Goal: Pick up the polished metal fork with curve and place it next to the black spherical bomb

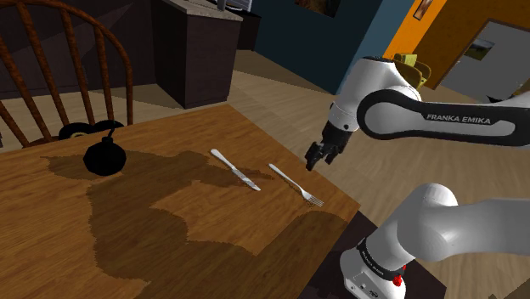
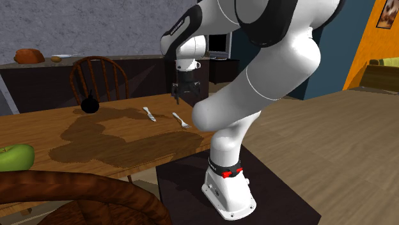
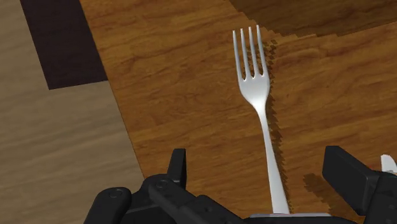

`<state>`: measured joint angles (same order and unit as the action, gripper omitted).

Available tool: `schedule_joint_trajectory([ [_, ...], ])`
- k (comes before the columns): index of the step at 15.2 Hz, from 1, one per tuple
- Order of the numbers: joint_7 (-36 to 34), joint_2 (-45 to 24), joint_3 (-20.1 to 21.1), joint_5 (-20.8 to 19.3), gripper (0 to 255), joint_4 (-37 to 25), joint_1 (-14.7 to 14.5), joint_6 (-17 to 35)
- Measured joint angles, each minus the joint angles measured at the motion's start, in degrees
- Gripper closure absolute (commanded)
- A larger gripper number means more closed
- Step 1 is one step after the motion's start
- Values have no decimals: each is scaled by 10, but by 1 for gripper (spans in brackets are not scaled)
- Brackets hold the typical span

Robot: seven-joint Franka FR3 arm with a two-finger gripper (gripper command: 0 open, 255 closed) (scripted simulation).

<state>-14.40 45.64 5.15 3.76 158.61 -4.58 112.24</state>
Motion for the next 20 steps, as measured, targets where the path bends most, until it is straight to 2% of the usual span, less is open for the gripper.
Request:
schedule_joint_trajectory([
  [5, -32, -34, 35, 28, 0, 61, -25, 78],
  [12, -32, -75, 41, 34, 0, 95, -27, 153],
  [18, -33, -81, 43, 36, 0, 100, -28, 163],
  [19, -33, -81, 43, 36, 255, 100, -28, 163],
  [20, -33, -81, 43, 36, 255, 100, -28, 163],
])
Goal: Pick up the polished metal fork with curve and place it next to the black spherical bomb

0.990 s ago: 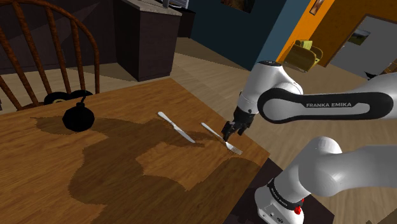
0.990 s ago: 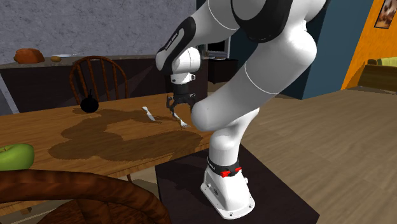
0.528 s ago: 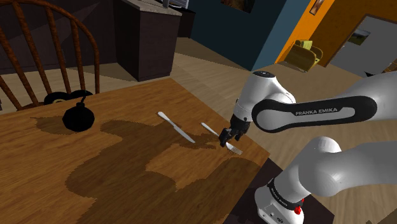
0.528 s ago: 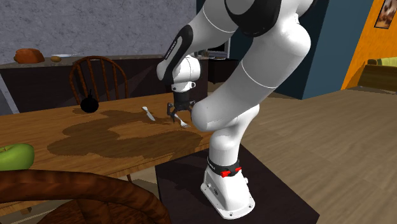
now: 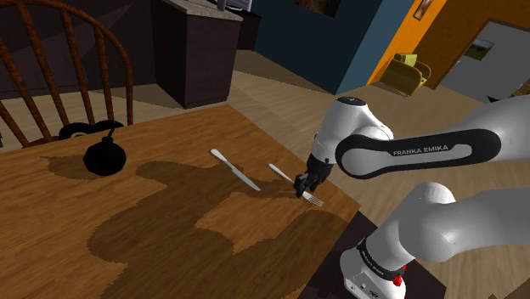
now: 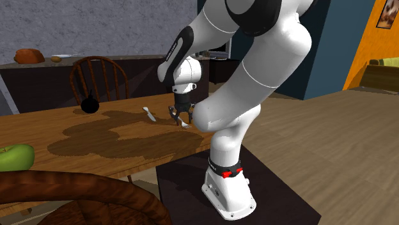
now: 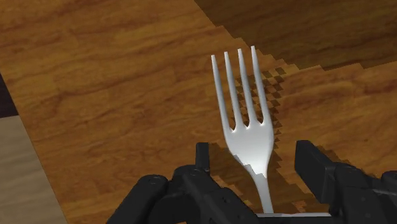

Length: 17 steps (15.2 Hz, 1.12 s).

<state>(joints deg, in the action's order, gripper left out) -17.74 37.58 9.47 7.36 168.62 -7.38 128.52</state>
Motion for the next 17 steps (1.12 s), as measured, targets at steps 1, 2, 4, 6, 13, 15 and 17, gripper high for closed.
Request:
schedule_joint_trajectory([
  [1, 0, 1, 0, 3, 255, -2, -1, 0],
  [2, 1, 1, 0, 1, 255, -2, 0, 0],
  [4, 1, 2, -1, 0, 255, -2, 1, -2],
  [6, 1, 1, -1, 0, 255, -2, 1, -2],
  [13, 0, 22, -3, -2, 255, -12, 0, -33],
  [15, -1, 31, -4, -4, 255, -23, 1, -54],
  [17, 0, 40, -6, -6, 255, -34, 2, -73],
])
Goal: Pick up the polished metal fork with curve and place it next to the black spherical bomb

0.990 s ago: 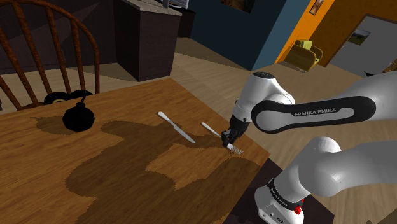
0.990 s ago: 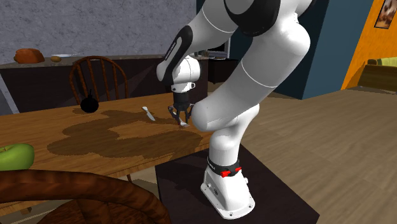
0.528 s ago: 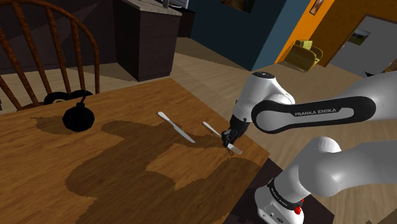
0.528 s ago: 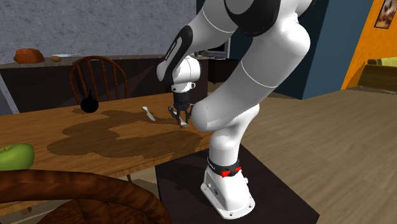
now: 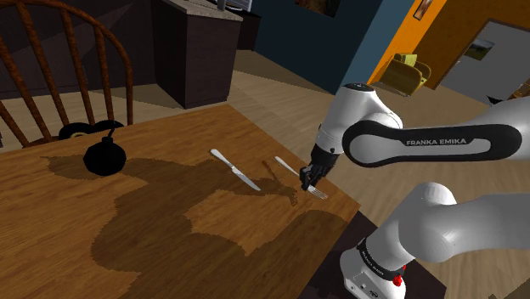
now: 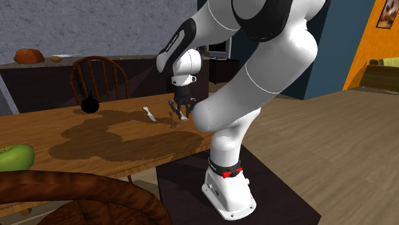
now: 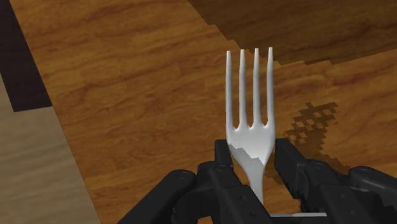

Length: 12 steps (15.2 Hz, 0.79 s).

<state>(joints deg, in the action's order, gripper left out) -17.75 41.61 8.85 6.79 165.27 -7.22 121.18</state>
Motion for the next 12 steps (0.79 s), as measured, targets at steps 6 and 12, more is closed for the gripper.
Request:
schedule_joint_trajectory([
  [6, 0, 30, -5, -5, 255, -32, 1, -62],
  [12, -2, 46, -10, -9, 255, -71, 2, -117],
])
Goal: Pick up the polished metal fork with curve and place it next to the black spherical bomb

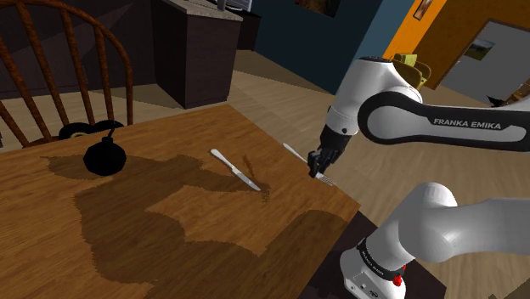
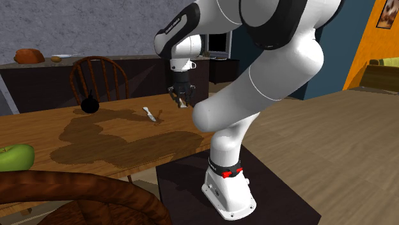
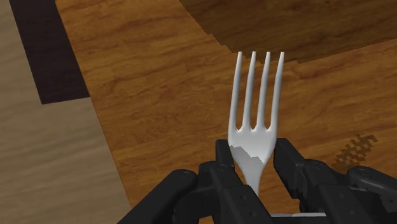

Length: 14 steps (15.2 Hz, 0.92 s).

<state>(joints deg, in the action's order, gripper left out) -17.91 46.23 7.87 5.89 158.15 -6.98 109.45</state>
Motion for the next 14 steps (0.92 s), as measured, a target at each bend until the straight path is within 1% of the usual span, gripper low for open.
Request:
schedule_joint_trajectory([
  [14, -1, 13, -10, -10, 255, -100, 4, -112],
])
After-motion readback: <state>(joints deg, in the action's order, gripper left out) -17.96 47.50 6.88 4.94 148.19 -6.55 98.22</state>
